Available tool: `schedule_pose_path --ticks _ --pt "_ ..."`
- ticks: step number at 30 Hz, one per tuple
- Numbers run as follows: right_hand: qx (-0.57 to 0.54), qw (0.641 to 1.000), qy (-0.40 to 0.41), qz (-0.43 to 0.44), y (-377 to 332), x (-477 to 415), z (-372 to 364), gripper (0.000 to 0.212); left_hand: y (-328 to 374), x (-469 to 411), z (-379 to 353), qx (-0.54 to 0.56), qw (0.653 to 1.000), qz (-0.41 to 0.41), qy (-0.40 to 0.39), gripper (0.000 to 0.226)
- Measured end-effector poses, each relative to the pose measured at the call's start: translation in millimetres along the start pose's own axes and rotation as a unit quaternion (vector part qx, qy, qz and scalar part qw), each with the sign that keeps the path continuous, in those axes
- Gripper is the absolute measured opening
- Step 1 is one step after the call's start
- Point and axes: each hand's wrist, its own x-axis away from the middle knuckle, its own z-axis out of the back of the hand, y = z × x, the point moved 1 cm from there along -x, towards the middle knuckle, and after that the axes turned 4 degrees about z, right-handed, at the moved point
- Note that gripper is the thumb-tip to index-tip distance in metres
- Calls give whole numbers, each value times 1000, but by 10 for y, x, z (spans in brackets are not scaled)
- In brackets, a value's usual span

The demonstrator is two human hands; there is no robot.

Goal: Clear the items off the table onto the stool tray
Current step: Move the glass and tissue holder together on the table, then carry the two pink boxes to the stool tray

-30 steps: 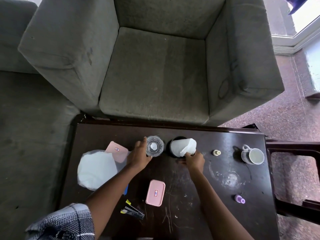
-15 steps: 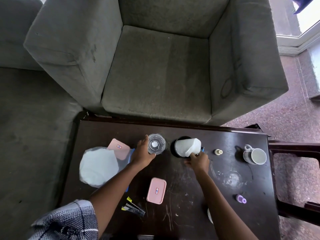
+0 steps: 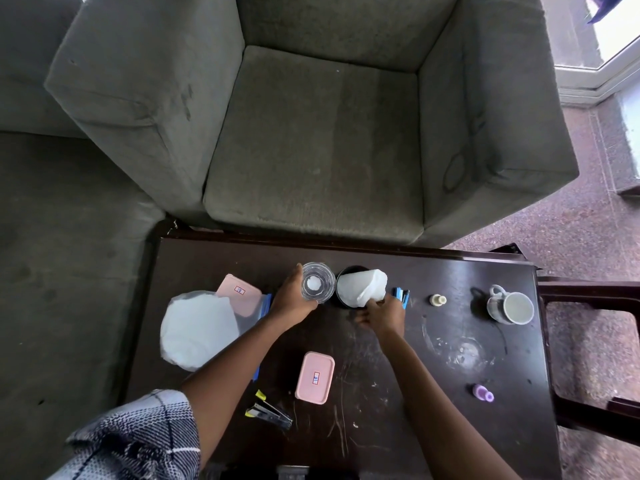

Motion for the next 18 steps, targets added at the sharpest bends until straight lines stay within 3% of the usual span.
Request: schedule_pose_path --ticks 9,12,16,18 --pt "15 999 28 10 25 -15 0 25 -11 -23 -26 36 999 17 -11 84" --pt "16 999 29 16 39 3 25 21 -45 -18 4 29 1000 0 -12 69" --pt "-25 998 48 7 220 105 91 10 -229 -9 216 -87 993 21 82 58" --pt "-28 998 53 -9 407 178 107 28 -420 -36 369 -204 969 20 138 61"
